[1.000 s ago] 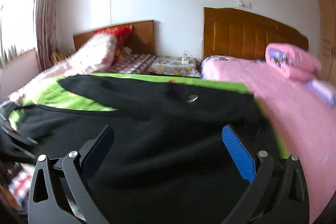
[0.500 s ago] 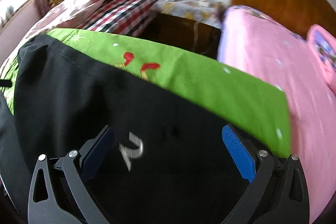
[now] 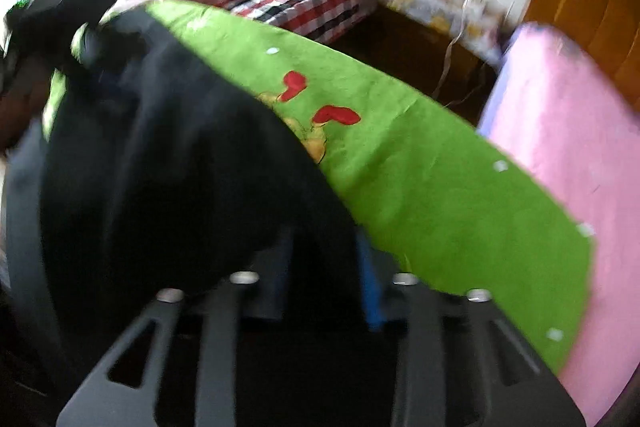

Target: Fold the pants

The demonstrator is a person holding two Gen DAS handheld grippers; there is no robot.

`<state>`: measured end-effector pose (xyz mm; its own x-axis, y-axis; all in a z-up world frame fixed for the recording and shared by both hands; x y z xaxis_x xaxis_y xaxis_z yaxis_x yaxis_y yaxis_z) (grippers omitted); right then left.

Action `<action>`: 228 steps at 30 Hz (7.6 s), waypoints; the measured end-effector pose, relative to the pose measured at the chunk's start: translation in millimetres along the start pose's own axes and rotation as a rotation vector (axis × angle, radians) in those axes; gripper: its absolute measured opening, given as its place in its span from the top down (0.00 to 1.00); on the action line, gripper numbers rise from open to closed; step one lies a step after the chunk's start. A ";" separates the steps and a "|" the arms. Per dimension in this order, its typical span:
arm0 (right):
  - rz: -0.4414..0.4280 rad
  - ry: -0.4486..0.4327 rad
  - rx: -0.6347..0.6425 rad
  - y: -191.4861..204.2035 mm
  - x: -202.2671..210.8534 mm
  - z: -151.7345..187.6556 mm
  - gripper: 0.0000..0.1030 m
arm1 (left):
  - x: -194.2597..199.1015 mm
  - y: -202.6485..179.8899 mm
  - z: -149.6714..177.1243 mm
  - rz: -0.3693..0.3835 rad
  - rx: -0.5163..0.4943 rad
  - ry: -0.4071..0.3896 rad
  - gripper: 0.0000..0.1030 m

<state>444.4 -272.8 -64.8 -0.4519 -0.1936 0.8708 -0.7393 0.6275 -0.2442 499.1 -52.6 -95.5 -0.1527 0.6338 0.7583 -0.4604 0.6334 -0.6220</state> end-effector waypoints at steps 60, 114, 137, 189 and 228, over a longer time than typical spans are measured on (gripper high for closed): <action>0.198 -0.479 -1.017 100.3 195.1 250.4 0.85 | 152.1 157.7 212.2 0.225 -0.379 -0.463 0.85; 0.149 -0.277 -0.516 238.8 129.6 198.4 0.47 | 187.1 211.2 291.7 -0.024 -0.573 -0.702 0.85; 0.192 -0.274 0.113 368.3 113.2 107.1 0.93 | 150.5 252.6 276.2 0.031 -0.490 -0.543 0.71; 0.032 -0.293 -0.229 258.4 43.0 -35.4 0.10 | 328.9 442.0 156.9 0.053 -0.030 -0.794 0.66; -0.685 -0.304 0.425 485.8 -69.4 -399.6 0.75 | 343.8 464.8 114.9 0.294 0.217 -0.938 0.80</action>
<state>316.1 346.8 -73.4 0.0932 -0.6580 0.7472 -0.9945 -0.0253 0.1018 132.2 408.6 -101.5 -0.8700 0.0868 0.4853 -0.4283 0.3542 -0.8313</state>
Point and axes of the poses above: each gripper's, at about its wrist camera, not at the fingertips, and x roughly against the way its jaws point, y to its left, z to its underside, the point moved 6 cm from there along -x, roughly the way its jaws point, and after that the axes turned 15 degrees about x, right-handed, at the moved point
